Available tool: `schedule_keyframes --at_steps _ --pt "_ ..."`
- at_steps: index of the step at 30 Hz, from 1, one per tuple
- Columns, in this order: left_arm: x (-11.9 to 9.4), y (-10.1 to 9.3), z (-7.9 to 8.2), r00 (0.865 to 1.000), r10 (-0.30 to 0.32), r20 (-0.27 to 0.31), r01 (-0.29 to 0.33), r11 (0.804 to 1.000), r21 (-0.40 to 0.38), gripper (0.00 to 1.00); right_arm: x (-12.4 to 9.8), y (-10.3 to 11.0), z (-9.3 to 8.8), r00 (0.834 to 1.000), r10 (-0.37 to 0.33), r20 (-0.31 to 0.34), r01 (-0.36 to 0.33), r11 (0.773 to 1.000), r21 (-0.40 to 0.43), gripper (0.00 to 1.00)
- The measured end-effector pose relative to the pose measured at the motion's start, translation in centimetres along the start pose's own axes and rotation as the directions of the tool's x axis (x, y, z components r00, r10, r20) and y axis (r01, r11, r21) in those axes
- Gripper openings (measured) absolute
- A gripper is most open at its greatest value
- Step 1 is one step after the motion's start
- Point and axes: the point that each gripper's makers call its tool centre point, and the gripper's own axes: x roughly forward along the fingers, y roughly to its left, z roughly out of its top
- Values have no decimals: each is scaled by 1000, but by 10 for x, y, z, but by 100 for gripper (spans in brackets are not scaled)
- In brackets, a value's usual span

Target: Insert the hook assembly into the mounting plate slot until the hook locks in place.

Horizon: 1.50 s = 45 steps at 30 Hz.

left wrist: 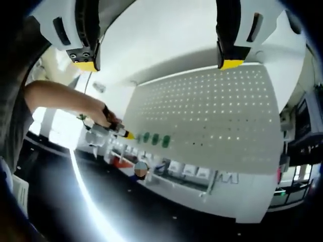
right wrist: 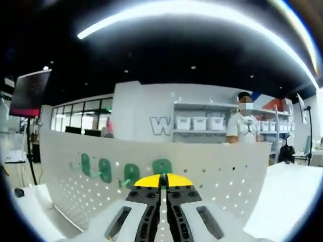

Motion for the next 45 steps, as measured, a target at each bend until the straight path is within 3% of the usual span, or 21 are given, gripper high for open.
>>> schedule_keyframes --at_steps 13,24,29,32,35,40,42,45 --pt "0 6 -4 1000 6 -23 -6 1000 -6 97 1 -7 -7 999 -31 30 29 998 47 0" --pt "-1 8 -4 1000 14 -22 -14 1000 -14 96 7 -7 -11 997 -59 -47 59 998 -14 0" --pt "0 6 -8 1000 8 -27 -9 1000 -17 96 5 -8 -12 997 -49 -59 51 998 24 0" --pt "0 6 -6 1000 6 -21 -6 1000 -11 96 6 -7 -13 997 -33 -75 33 999 2 1" --pt "-1 8 -5 1000 9 -21 -9 1000 -4 96 4 -4 -6 998 -25 -52 26 1000 14 13" --pt "-4 9 -2 1000 10 -6 -10 1000 -2 96 -12 -3 7 999 -28 -28 29 999 30 14" --pt "-5 9 -1 1000 11 2 -11 1000 6 96 -21 -3 13 999 -31 -15 32 998 54 22" --pt "-5 8 -2 1000 4 7 -4 1000 4 99 -38 5 11 999 -4 -45 8 995 95 29"
